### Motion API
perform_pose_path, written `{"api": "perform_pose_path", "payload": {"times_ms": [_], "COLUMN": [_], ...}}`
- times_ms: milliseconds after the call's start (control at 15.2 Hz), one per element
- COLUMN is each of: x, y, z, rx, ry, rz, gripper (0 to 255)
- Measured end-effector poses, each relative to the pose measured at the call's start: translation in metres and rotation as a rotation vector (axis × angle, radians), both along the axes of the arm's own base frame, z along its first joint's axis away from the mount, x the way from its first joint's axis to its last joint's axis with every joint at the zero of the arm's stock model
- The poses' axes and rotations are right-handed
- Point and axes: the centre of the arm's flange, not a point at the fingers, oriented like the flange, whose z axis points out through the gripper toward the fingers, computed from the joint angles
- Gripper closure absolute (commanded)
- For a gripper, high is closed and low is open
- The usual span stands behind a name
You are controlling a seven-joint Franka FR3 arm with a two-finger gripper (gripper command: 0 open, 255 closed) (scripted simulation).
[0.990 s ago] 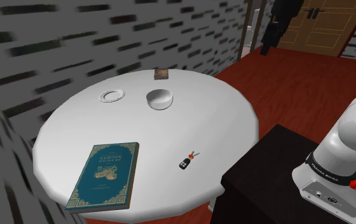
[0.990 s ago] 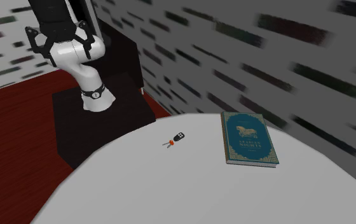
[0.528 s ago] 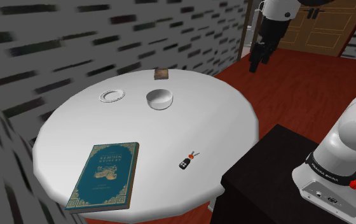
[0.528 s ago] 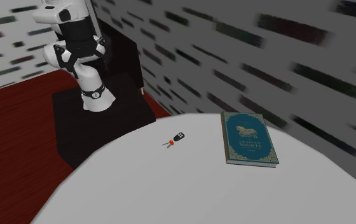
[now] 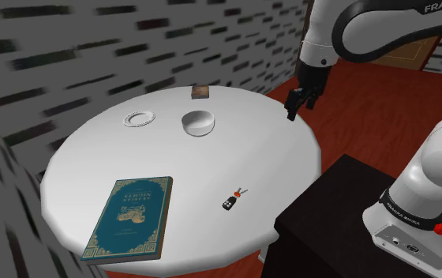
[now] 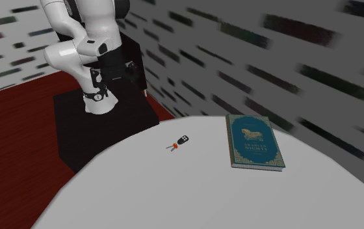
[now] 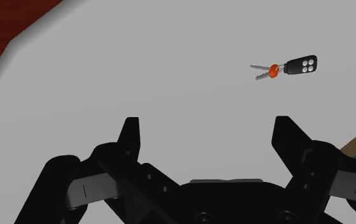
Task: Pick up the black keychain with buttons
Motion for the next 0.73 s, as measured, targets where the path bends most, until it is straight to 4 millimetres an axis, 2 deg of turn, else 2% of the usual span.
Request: {"api": "perform_pose_path", "payload": {"times_ms": [726], "x": [0.030], "y": [0.084], "z": [-0.117], "rx": [0.023], "ry": [0.022], "rz": [-0.137], "gripper": [0]}}
